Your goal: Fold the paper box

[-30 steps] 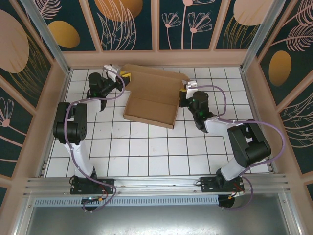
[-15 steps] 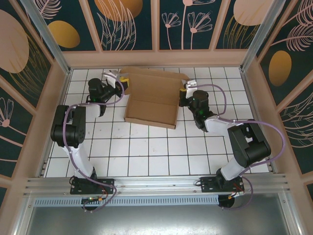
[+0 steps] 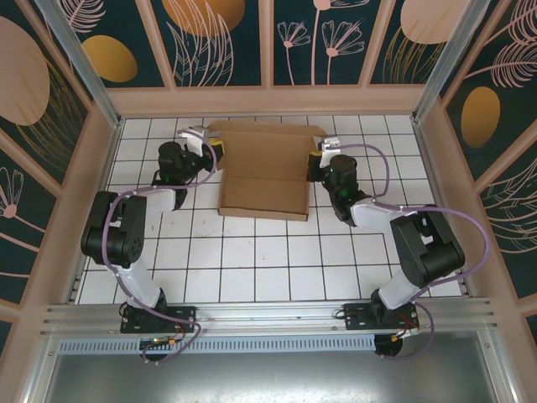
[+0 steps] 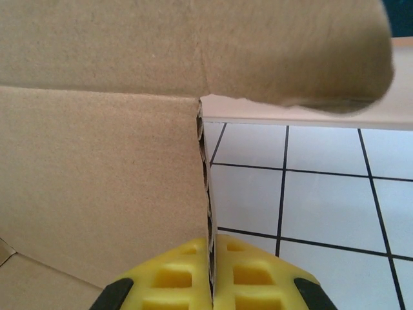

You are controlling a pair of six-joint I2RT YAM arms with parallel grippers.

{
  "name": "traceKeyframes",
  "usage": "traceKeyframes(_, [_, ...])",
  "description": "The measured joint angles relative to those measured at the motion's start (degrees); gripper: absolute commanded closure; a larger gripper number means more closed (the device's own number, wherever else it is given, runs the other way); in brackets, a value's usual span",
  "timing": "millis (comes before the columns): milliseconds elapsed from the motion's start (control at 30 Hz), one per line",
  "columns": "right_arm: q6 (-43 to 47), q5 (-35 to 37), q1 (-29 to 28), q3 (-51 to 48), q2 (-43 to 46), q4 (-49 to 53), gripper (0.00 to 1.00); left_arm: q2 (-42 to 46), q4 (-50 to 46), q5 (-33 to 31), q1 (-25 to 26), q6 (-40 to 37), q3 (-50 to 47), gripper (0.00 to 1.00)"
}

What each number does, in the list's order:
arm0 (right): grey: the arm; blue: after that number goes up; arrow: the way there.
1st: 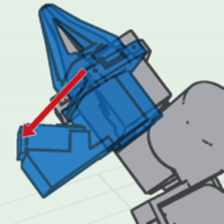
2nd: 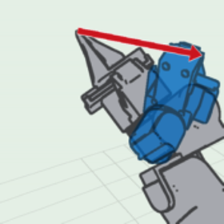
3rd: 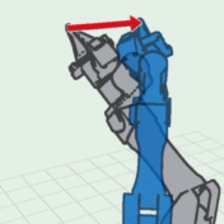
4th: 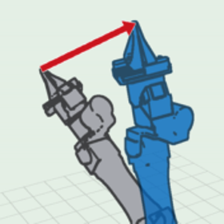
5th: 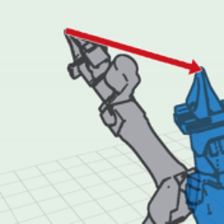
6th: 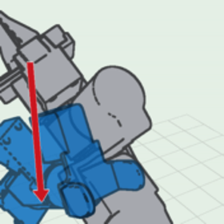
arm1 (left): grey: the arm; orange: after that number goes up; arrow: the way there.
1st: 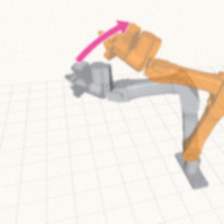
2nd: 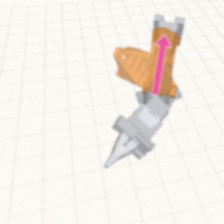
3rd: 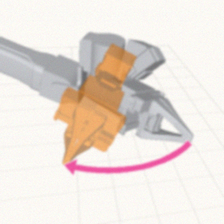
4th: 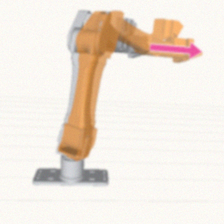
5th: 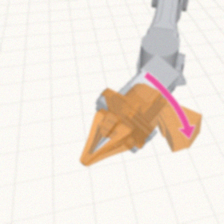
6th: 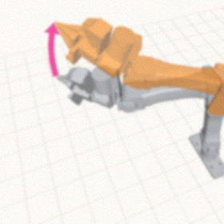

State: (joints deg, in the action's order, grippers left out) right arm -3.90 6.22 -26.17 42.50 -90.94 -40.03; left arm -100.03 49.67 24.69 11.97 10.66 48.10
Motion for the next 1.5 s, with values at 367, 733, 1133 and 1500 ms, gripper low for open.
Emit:
traceKeyframes(367, [-5.5,10.7,-4.8,0.3,-0.8,-0.4,1.0,5.4,5.0,-18.1,7.0,10.7,-7.8,0.69])
traceKeyframes(733, [-10.2,17.8,-9.1,-9.2,0.0,-14.9,1.0,8.1,12.1,-25.2,10.1,16.9,-16.4,0.77])
traceKeyframes(1133, [-7.7,27.8,-15.1,-15.4,-4.3,-32.3,1.0,8.2,18.2,-34.3,15.1,19.5,-20.1,0.75])
traceKeyframes(1500, [-4.2,32.8,-19.1,-20.7,-9.7,-48.7,1.0,6.9,30.6,-37.4,18.1,20.1,-27.6,0.74])
